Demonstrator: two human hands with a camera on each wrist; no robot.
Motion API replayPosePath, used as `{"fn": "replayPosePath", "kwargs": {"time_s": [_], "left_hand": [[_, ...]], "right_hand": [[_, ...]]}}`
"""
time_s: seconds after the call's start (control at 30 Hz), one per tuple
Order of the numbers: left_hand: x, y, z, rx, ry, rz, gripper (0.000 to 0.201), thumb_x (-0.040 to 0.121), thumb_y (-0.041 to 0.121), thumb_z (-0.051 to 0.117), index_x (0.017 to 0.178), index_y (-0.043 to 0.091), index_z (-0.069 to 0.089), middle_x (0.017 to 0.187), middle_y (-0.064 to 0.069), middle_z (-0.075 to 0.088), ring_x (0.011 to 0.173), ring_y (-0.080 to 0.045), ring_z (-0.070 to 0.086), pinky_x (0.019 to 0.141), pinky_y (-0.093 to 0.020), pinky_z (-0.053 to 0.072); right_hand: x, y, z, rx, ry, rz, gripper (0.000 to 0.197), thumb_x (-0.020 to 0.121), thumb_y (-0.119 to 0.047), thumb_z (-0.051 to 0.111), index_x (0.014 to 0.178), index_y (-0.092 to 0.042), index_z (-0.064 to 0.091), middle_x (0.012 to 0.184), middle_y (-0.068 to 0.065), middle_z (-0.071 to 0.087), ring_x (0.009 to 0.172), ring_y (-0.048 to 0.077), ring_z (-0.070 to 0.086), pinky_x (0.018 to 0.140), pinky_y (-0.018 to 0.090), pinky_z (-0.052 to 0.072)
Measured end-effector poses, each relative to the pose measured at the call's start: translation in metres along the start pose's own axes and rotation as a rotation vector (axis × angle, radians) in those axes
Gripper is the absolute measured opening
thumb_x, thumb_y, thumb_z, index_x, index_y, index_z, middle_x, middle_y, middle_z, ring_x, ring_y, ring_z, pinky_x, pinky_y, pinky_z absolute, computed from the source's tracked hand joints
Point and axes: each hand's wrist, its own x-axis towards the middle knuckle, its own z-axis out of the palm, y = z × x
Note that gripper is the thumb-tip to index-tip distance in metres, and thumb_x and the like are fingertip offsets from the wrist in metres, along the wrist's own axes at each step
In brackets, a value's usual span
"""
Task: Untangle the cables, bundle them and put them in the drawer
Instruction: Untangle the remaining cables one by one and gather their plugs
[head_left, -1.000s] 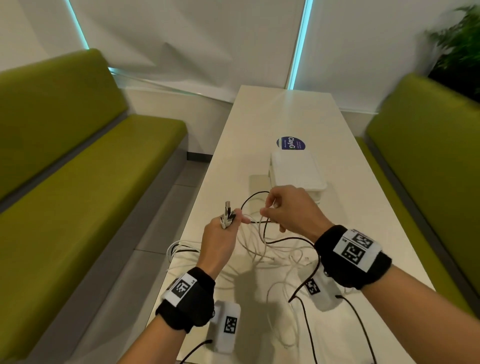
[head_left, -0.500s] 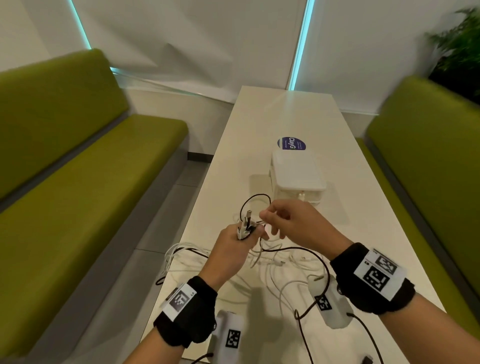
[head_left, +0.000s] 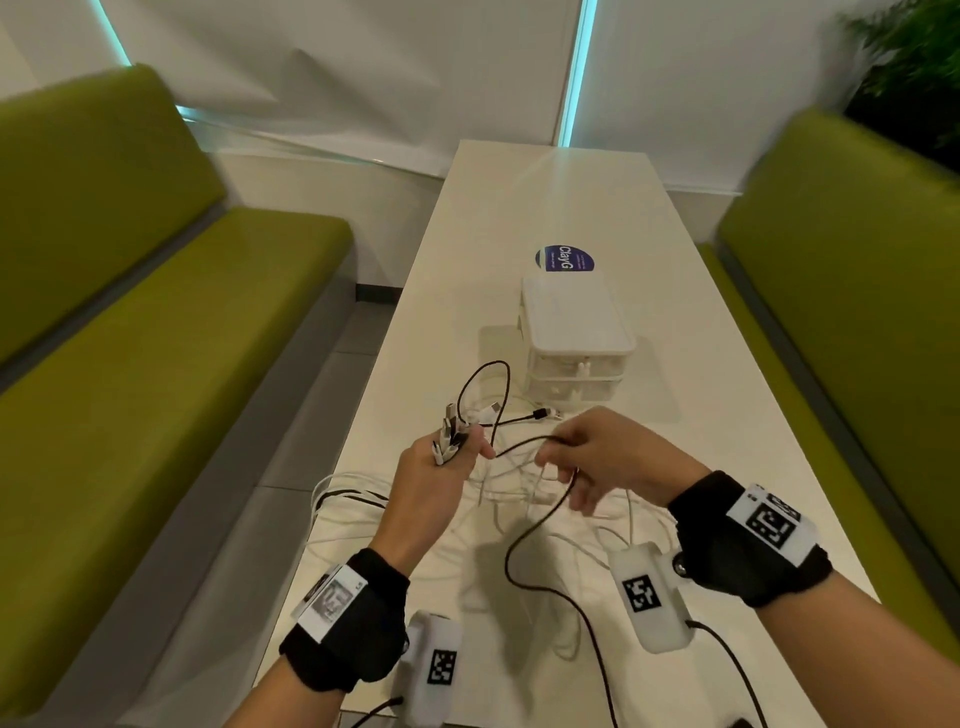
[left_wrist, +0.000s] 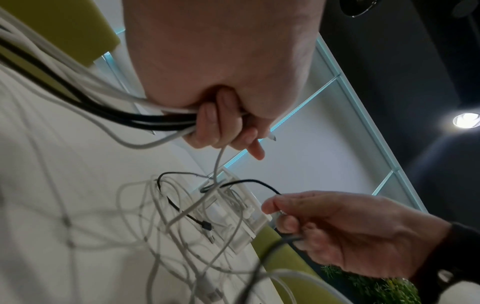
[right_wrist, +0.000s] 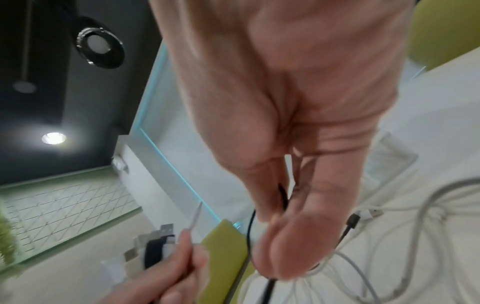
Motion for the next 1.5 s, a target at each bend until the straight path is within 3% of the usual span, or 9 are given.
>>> {"fn": "replayPosePath", "kwargs": {"time_s": [0.17,0.33,0.43,0.57,0.67,0.8,0.93,1.17,1.5], "left_hand": [[0.001,0.001,-0.004,-0.061,0.02,-0.009,0.041,0.098,0.04,0.05,0.074,0.011,0.068,0.054,0.006,0.039,0.048,-0.008,0.031,0.048,-0.016,0.027],[-0.003,0.01,-0.003,-0.088,0.033,0.004,0.045,0.1,0.036,0.047,0.078,0.001,0.066,0.053,-0.002,0.049,0.053,-0.001,0.048,0.065,-0.023,0.036],[-0.005,0.01,-0.003,-0.091,0.051,0.004,0.045,0.1,0.039,0.047,0.078,0.004,0.065,0.053,-0.004,0.046,0.05,-0.005,0.042,0.065,-0.025,0.037],[-0.006,0.007,-0.004,-0.086,0.054,-0.007,0.045,0.097,0.045,0.046,0.075,0.012,0.066,0.054,-0.004,0.045,0.053,-0.012,0.037,0.06,-0.025,0.034],[-0.005,0.002,-0.001,-0.113,0.052,-0.013,0.043,0.096,0.044,0.047,0.076,0.011,0.067,0.056,-0.004,0.049,0.056,-0.013,0.045,0.063,-0.028,0.039],[-0.003,-0.001,0.001,-0.167,0.042,-0.003,0.039,0.101,0.032,0.046,0.083,0.003,0.065,0.054,-0.003,0.052,0.063,-0.024,0.055,0.071,-0.025,0.048],[-0.005,0.004,-0.003,-0.233,0.039,0.035,0.036,0.102,0.025,0.044,0.085,-0.002,0.061,0.054,-0.002,0.038,0.057,-0.021,0.055,0.066,-0.012,0.046],[-0.01,0.017,-0.02,-0.261,0.097,0.031,0.034,0.099,0.03,0.05,0.07,0.018,0.063,0.054,0.003,0.024,0.051,-0.014,0.02,0.048,-0.021,0.025],[-0.011,0.014,-0.021,-0.287,0.054,0.026,0.018,0.082,-0.001,0.072,0.099,-0.003,0.072,0.056,0.018,0.057,0.047,0.003,0.048,0.05,-0.008,0.035]], "right_hand": [[0.025,0.018,-0.006,0.201,0.379,-0.128,0.013,0.092,-0.01,0.063,0.091,-0.012,0.076,0.093,0.007,0.073,0.082,0.021,0.072,0.084,0.033,0.059],[0.03,0.024,0.001,-0.373,0.801,-0.62,0.032,0.089,0.002,0.06,0.113,-0.015,0.071,0.119,0.004,0.058,0.101,0.015,0.06,0.081,0.014,0.046],[0.028,0.039,0.005,-0.697,0.698,-0.696,0.037,0.083,0.005,0.06,0.115,-0.012,0.069,0.135,0.008,0.053,0.089,0.024,0.064,0.061,0.031,0.054],[0.026,0.056,0.006,-0.849,0.299,-0.425,0.041,0.09,-0.004,0.048,0.122,-0.017,0.07,0.152,-0.002,0.041,0.132,0.024,0.047,0.107,0.036,0.038],[0.024,0.057,0.008,-0.839,0.233,-0.282,0.046,0.09,-0.007,0.046,0.129,-0.024,0.064,0.154,-0.007,0.038,0.125,0.024,0.053,0.099,0.036,0.045],[0.019,0.045,0.023,-0.819,0.55,-0.515,0.031,0.082,-0.002,0.06,0.109,-0.012,0.071,0.12,0.007,0.063,0.094,0.032,0.064,0.073,0.04,0.054],[0.011,0.021,0.051,-0.525,0.311,-0.584,0.033,0.089,-0.019,0.058,0.122,-0.018,0.066,0.109,-0.002,0.065,0.089,0.007,0.056,0.081,0.023,0.045],[0.025,0.018,0.086,-0.694,0.243,-0.575,0.028,0.096,-0.043,0.055,0.101,-0.021,0.07,0.095,-0.004,0.068,0.092,0.015,0.046,0.081,0.034,0.045],[0.007,0.015,0.065,-0.528,0.166,-0.567,0.036,0.089,-0.049,0.064,0.064,-0.024,0.06,0.048,-0.009,0.039,0.051,0.009,0.045,0.051,0.019,0.03]]}}
